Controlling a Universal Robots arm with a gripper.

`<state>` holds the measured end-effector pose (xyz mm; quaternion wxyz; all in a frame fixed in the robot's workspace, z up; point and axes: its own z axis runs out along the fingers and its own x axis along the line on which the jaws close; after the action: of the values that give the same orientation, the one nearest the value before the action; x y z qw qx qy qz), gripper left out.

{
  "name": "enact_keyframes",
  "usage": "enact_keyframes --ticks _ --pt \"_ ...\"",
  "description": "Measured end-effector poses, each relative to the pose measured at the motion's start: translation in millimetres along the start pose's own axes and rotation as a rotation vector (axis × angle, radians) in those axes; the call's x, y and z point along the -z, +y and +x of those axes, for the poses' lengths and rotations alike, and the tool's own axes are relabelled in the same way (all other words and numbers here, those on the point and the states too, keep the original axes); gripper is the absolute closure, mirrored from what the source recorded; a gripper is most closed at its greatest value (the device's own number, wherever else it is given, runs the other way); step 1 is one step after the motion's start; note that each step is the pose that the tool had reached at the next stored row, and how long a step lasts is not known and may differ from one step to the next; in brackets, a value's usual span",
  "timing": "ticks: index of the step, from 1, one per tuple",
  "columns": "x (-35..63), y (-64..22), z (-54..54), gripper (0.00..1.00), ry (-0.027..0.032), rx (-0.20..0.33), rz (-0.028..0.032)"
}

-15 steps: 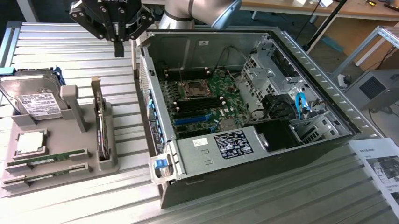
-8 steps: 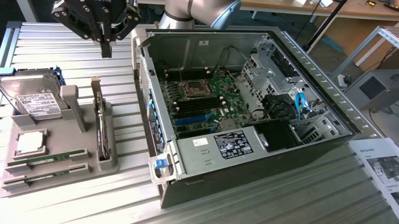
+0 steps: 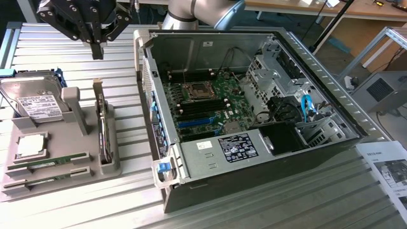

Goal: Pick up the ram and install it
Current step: 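Reach for the ram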

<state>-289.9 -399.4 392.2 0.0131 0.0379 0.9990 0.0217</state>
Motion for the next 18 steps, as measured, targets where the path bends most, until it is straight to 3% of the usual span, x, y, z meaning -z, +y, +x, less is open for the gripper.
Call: enact_keyframes --ticks 18 --pt "1.2 -3.2 42.0 0.89 0.0 0.0 0.0001"
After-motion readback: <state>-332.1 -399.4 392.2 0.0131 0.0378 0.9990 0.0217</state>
